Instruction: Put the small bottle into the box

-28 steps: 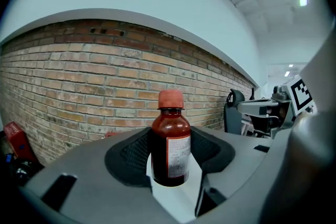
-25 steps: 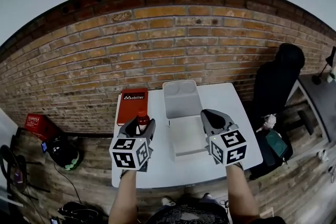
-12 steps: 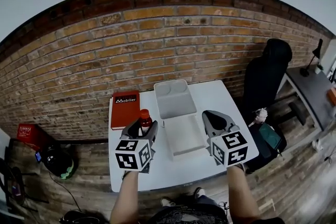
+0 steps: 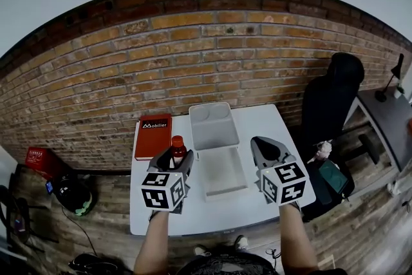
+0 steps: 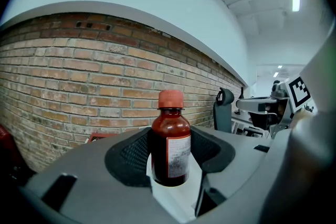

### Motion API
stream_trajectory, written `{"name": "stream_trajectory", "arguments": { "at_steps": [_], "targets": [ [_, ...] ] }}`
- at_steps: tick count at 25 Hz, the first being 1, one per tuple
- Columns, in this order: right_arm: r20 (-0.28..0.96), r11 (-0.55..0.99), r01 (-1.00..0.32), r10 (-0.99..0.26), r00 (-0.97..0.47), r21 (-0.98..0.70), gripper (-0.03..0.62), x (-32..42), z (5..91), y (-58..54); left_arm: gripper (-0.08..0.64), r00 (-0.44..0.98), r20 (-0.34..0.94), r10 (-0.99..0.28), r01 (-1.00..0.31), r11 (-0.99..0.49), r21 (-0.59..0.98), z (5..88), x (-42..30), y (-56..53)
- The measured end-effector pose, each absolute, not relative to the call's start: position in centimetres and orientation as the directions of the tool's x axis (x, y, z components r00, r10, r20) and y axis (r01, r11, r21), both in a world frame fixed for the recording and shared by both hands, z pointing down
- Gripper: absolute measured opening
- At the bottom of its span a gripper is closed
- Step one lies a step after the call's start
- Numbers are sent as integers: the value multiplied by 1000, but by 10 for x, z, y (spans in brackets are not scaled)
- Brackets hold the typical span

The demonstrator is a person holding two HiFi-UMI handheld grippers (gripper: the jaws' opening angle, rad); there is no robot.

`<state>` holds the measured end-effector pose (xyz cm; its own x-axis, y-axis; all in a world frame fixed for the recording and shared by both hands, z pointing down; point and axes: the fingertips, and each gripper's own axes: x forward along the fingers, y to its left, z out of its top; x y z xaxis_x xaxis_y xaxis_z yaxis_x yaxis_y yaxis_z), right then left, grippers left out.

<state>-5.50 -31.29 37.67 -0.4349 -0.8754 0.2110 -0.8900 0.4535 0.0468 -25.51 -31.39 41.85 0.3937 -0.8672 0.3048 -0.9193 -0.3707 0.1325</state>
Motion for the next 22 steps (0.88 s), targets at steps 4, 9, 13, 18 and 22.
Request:
{"name": "stream_trajectory", "arguments": {
  "at_steps": [4,9,13,18,22],
  "targets": [
    [205,470,-882,-868,-452,43,20,-41,376,-321,236,365,314,-876,-931,-346,118,418,-246,-317],
    [188,475,-879,-867,-461,33,20,-24,372,-332,236,346,324,-880,-938,-333,96,416,-235,-324],
    [184,479,-877,-865,-466,27,20,-15,371,-338,236,338,327,-882,-940,-331,79,411,-227,-331],
    [185,478,-878,-865,-466,20,20,-8,374,-341,236,350,352,-868,-934,-351,64,419,-214,-334],
    [188,483,-876,-861,-472,12,20,-9,377,-342,236,368,382,-848,-925,-375,59,429,-205,-340]
  ]
}}
